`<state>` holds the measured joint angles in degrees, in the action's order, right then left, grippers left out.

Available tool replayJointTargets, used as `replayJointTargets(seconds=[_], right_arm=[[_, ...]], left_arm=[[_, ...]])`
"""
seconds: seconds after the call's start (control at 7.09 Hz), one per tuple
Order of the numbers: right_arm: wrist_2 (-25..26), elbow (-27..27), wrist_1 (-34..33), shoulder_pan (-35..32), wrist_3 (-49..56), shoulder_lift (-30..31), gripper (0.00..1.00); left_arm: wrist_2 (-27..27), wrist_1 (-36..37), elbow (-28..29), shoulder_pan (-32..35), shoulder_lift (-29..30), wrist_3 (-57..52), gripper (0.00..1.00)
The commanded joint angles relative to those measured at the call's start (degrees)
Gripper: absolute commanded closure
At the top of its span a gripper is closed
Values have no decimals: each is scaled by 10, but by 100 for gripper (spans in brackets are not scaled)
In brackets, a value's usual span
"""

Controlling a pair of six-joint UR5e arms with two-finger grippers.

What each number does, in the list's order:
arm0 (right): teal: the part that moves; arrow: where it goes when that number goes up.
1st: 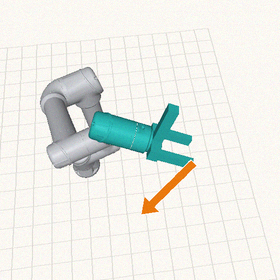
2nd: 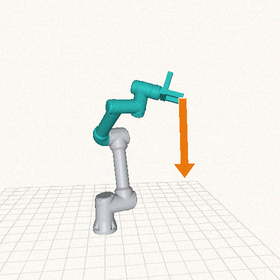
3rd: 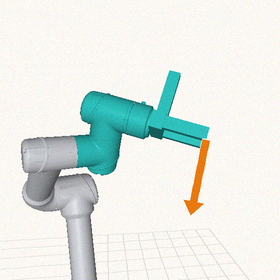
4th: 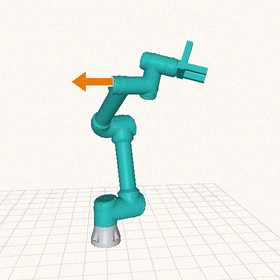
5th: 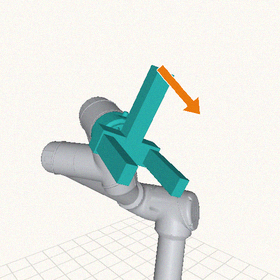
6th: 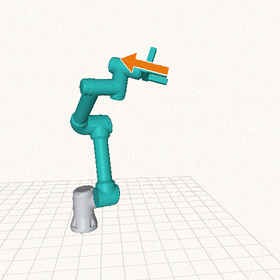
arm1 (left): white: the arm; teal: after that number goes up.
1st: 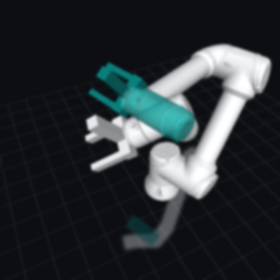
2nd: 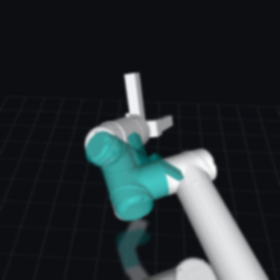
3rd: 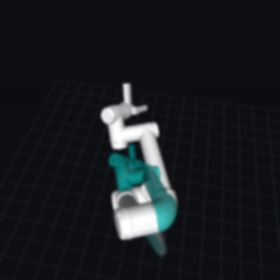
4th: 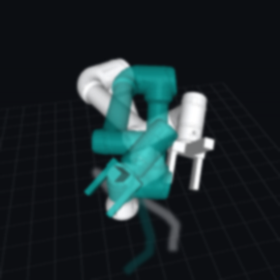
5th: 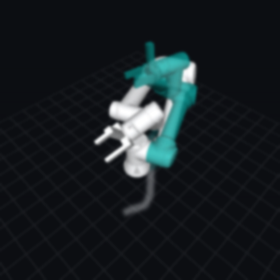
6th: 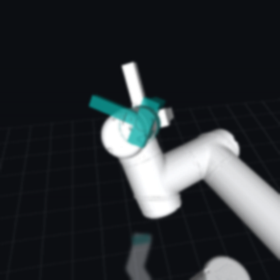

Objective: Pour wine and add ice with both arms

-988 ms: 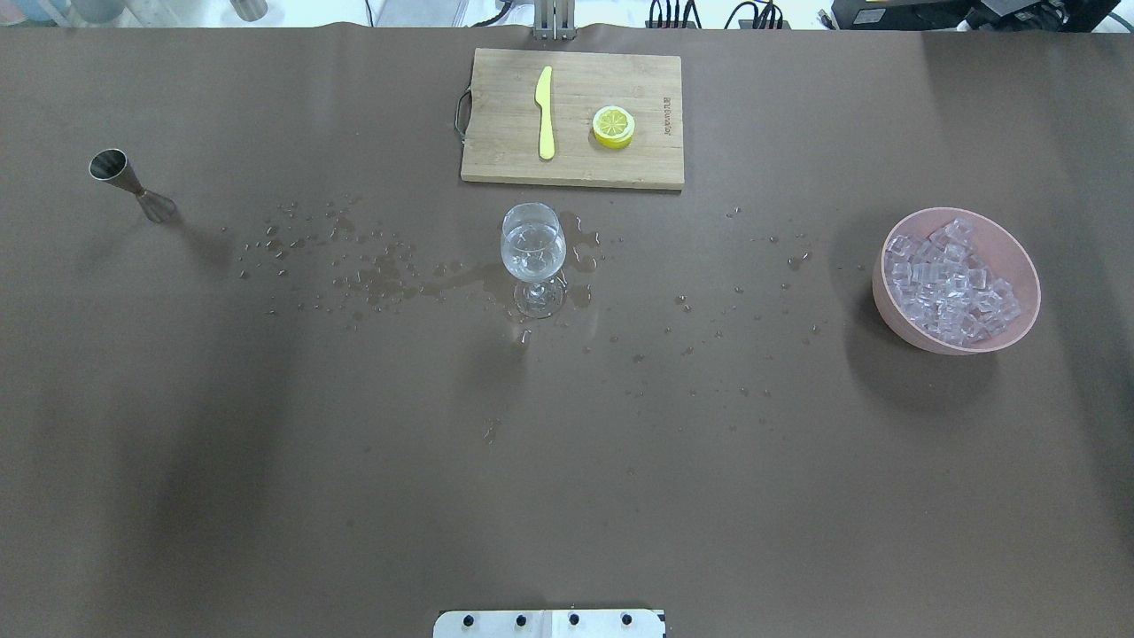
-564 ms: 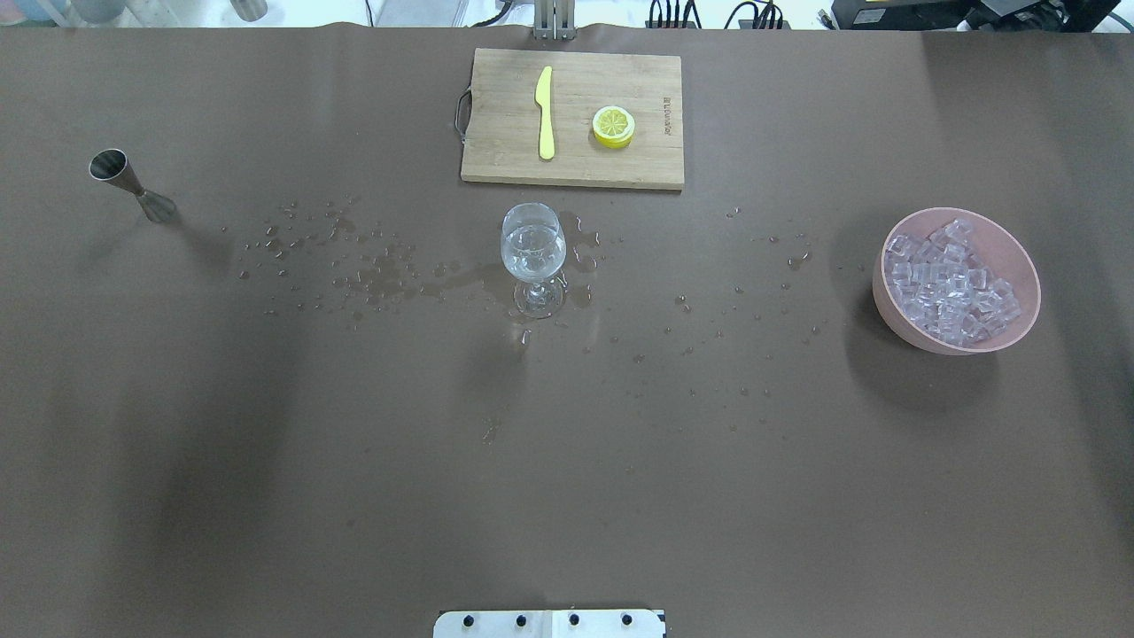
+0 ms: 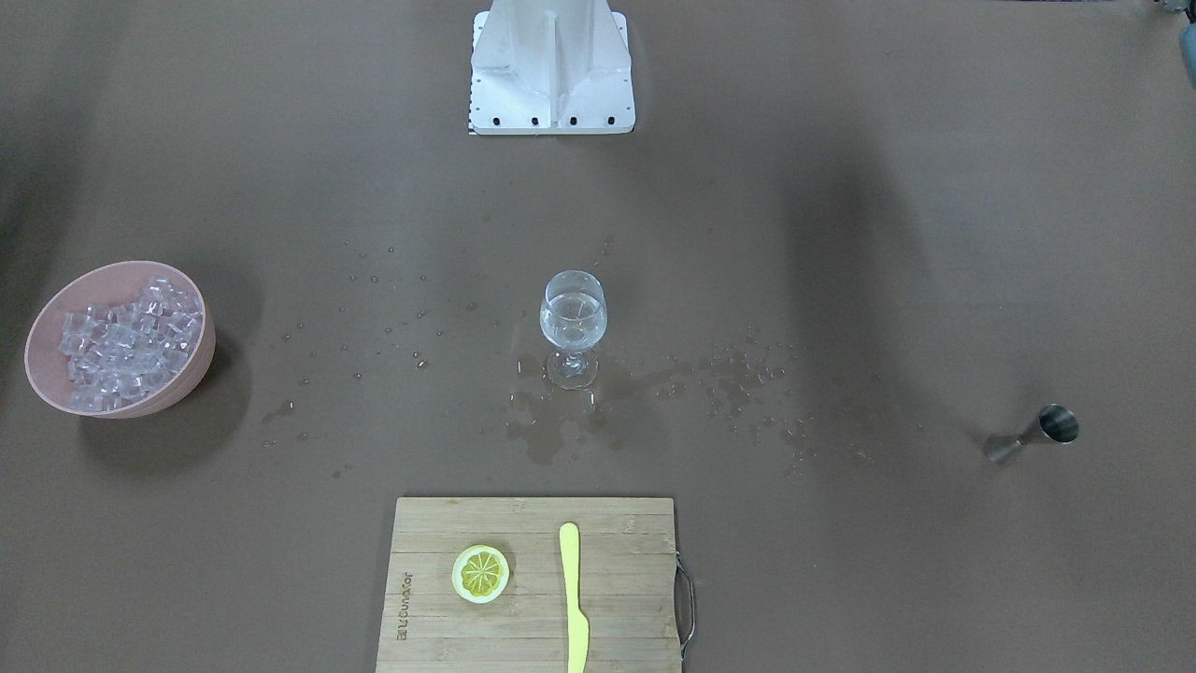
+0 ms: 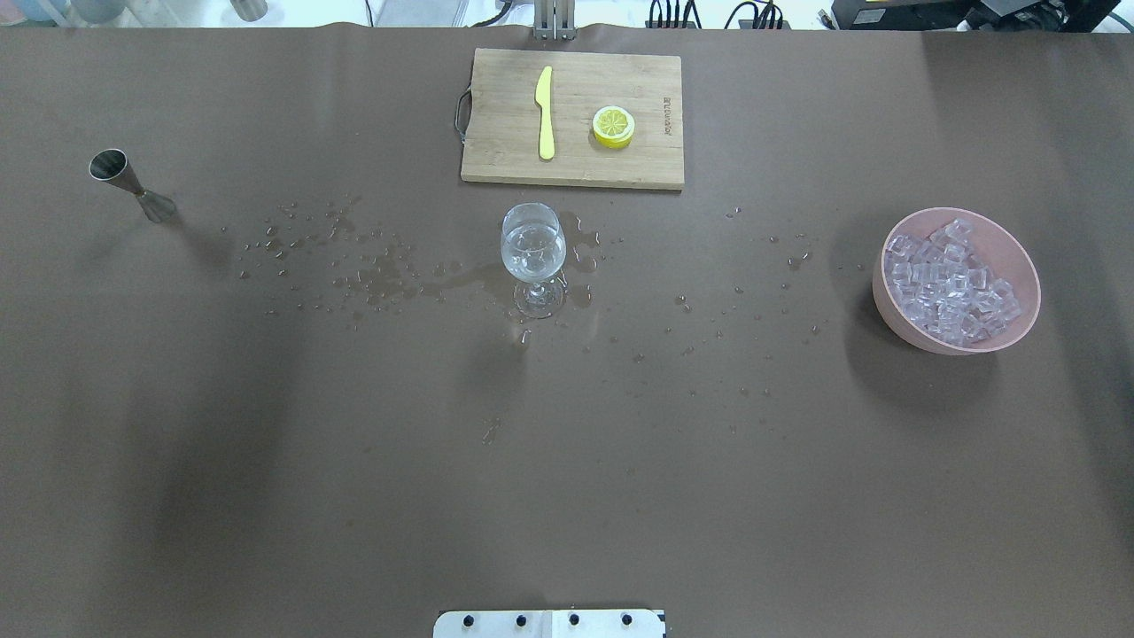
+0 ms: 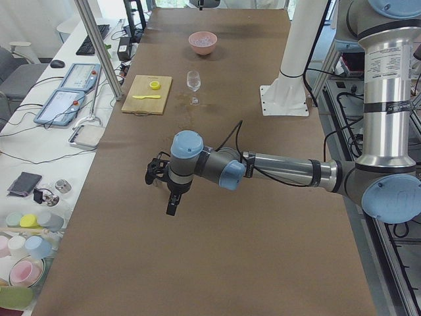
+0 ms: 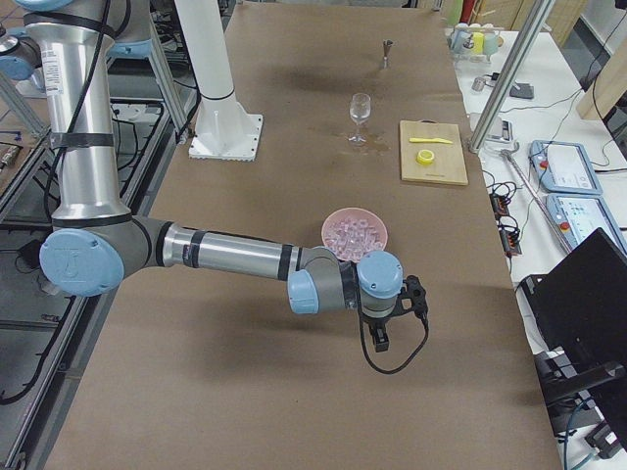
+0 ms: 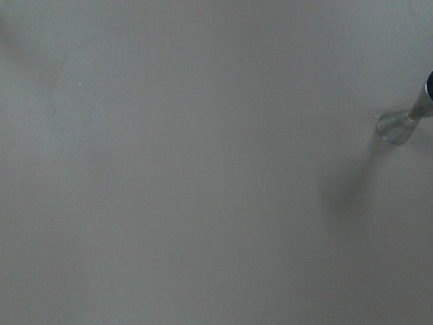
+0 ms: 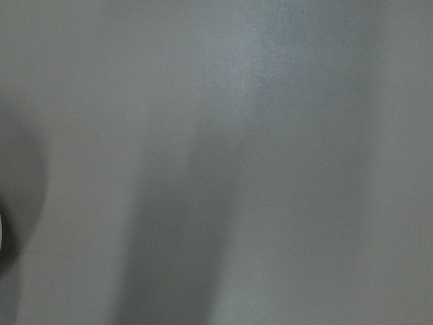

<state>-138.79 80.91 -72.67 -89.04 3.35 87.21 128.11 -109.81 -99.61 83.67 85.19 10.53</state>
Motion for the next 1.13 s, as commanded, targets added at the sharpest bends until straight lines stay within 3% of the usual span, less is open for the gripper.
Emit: replayJointTargets(seconds=[0.0, 0.14, 0.42, 0.71, 0.99], right_arm=[[-4, 1, 1, 0, 0, 2, 0], [-4, 0, 1, 0, 0, 2, 0], [-5, 0, 1, 0, 0, 2, 0], [-5, -1, 1, 0, 0, 2, 0], [-4, -1, 0, 3, 1, 2, 0]], left_arm=[[-1, -93, 6, -67, 1, 35, 1], [-3, -145, 12, -117, 8, 81, 2], [-7, -295, 26, -132, 1, 145, 2], [-104, -500, 79, -135, -27, 230, 2], [-112, -564, 136, -141, -22, 286, 2]])
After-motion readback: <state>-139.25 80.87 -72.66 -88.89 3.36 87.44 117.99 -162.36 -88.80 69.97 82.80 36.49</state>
